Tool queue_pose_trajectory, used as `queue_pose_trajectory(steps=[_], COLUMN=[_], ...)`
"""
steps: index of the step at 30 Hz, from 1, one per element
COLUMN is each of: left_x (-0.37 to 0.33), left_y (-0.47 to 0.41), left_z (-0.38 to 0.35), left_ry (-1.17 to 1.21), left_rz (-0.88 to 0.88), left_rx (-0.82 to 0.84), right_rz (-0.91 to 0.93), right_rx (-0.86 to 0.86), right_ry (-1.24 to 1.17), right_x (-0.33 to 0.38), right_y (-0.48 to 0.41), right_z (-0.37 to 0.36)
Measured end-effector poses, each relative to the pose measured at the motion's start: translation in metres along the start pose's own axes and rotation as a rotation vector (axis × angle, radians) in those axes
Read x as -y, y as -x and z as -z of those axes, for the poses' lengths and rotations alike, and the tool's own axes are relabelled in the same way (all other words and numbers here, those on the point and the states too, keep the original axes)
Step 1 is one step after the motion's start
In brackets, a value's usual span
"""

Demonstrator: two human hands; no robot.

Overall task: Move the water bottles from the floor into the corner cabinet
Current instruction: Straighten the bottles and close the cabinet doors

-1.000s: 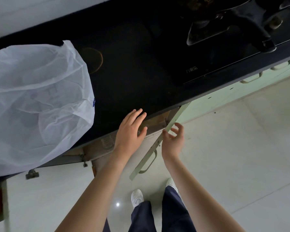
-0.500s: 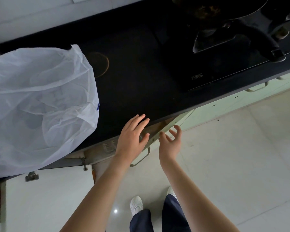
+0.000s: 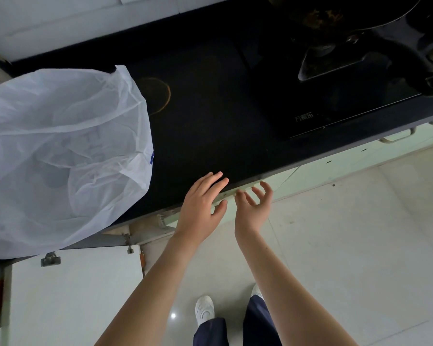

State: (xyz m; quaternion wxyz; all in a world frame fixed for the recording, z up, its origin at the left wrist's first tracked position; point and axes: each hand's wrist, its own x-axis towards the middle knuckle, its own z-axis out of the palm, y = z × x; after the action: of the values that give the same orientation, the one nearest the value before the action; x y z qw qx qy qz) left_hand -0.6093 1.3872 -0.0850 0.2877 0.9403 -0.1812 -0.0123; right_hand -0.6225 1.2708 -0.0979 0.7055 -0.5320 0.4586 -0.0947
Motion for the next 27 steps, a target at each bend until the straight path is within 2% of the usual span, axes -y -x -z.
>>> queue_pose_trajectory(steps=[5, 10, 14, 20, 27], left_x=[0.001, -0.006, -0.022, -0.059, -0.092], left_y=[0.000, 0.000, 0.003, 0.024, 0.099], left_z=[0.001, 0.007, 0.026, 0.080, 0.127], left_ry=[-0.003, -0.007, 0.013, -0.032, -0.077], left_rz=[0.008, 0.023, 0.063, 0.031, 0.084], left_rx=[0.019, 0.059, 0.068, -0.018, -0.158], right_rz=[0.034, 0.120, 0.337, 0.708, 1.111], right_rx=[0.014, 0.118, 0.222, 0.376, 0.515], right_ry=[0.027, 0.272, 0.501, 0.865, 1.056], right_x=[-0.005, 0.007, 0.031, 0.092, 0.127], right_y=[0.000, 0.001, 0.010, 0.040, 0.097], right_z=[0.000, 0.021, 0.051, 0.092, 0.121])
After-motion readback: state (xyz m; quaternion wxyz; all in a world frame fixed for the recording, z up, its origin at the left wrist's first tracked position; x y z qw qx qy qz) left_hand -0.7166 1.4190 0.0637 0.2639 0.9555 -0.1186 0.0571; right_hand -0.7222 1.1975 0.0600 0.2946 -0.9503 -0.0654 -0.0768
